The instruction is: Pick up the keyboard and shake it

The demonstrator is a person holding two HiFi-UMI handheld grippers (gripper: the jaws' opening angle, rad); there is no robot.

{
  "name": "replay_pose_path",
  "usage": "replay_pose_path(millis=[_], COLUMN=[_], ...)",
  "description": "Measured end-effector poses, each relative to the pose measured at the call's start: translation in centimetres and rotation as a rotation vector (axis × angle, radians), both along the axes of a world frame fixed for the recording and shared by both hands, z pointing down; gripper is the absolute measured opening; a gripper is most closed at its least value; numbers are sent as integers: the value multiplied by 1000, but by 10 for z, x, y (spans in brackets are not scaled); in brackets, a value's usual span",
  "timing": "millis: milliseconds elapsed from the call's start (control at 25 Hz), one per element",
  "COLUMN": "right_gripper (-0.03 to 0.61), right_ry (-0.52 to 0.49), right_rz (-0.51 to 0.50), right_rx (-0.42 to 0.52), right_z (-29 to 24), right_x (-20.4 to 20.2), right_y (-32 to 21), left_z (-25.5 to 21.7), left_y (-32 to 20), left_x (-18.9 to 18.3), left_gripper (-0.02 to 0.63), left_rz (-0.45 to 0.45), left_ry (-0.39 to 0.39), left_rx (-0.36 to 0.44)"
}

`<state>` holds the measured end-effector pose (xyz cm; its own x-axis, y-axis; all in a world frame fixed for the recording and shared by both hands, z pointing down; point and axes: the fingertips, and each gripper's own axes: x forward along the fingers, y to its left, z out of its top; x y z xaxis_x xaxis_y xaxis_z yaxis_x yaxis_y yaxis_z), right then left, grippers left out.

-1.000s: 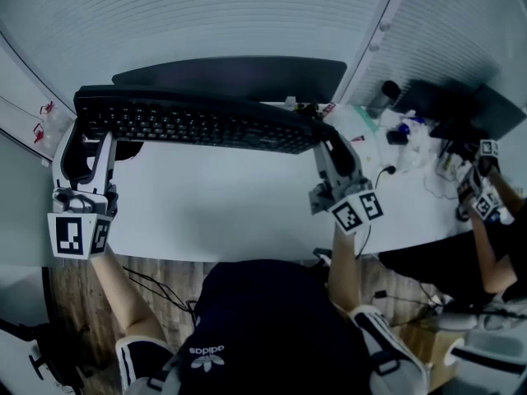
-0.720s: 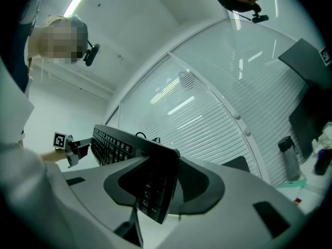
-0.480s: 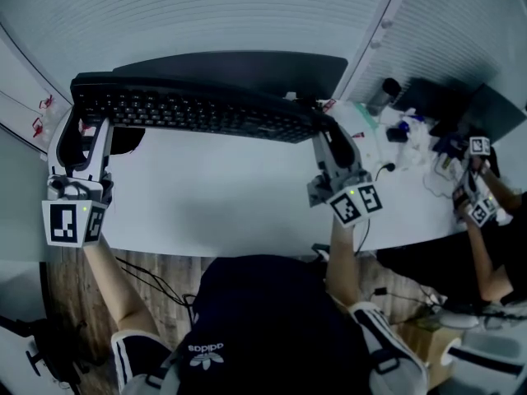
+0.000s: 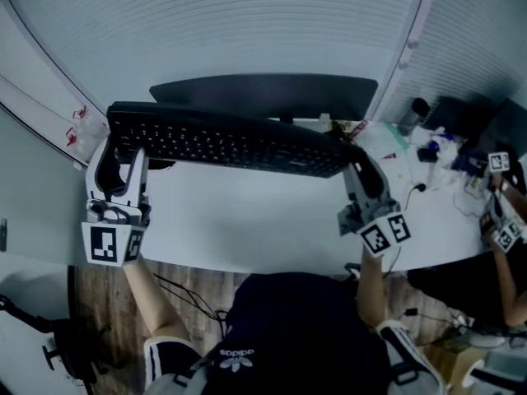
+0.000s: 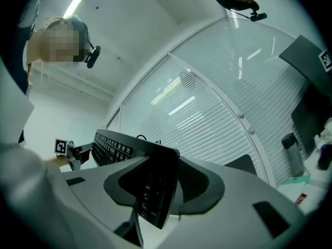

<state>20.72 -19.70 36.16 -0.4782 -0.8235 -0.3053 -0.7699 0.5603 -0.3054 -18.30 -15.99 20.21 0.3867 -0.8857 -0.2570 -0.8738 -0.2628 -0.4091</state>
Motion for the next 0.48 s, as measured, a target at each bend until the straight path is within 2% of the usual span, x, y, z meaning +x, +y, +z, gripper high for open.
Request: replay_pose_path(millis=[120, 280, 480], right_gripper=[150, 150, 150], right_ry=[17, -22, -25], right_rz=[-2, -9, -20], right_rx=[0, -2, -6], right_z=[-2, 1, 0], right_x=[-7, -17, -11], right_y=[-3, -9, 1], left_z=[2, 1, 2], left_y=[0, -4, 5], left_x=[-4, -13, -9], left_gripper=[229, 229, 229], left_rz=[-9, -25, -16], left_ry=[16, -13, -8], left_rx=[-9, -5, 0])
